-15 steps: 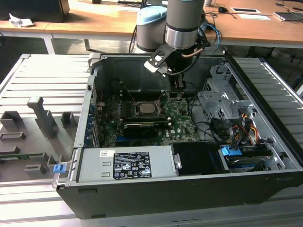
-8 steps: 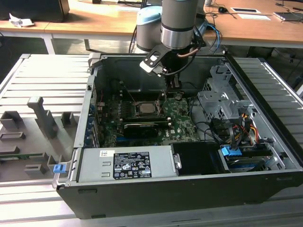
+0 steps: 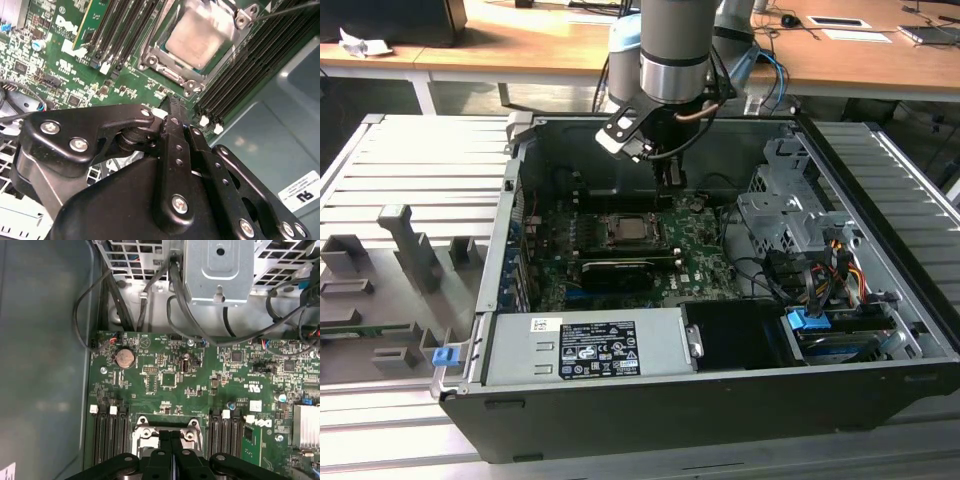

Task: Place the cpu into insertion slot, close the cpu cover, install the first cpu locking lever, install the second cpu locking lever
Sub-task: 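Close the cpu cover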

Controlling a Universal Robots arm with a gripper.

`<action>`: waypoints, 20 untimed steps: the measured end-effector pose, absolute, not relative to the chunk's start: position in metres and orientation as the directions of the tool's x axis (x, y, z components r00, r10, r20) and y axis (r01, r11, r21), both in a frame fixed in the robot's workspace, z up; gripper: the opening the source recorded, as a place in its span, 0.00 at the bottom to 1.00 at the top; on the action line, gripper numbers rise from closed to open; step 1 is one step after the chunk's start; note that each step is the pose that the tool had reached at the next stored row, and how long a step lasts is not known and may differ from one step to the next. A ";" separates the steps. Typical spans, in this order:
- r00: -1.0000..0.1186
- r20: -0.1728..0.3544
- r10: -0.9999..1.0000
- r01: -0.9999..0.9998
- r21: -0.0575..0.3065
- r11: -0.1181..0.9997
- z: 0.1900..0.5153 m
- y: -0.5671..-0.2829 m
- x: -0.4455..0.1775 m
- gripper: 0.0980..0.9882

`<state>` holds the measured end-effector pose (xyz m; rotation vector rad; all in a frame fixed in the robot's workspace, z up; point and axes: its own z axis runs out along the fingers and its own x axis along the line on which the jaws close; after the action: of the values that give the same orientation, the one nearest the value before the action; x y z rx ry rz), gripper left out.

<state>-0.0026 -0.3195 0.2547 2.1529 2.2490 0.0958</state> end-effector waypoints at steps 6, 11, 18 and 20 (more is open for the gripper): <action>-0.044 0.023 0.999 0.997 0.063 0.043 0.250 -0.320 -0.023 0.01; -0.045 0.023 0.999 0.997 0.063 0.043 0.240 -0.318 -0.043 0.01; -0.045 0.023 0.999 0.997 0.063 0.043 0.238 -0.318 -0.048 0.01; -0.045 0.023 0.999 0.997 0.063 0.043 0.238 -0.318 -0.049 0.01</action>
<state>-0.0485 -0.3184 0.2382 2.1522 2.2496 0.0960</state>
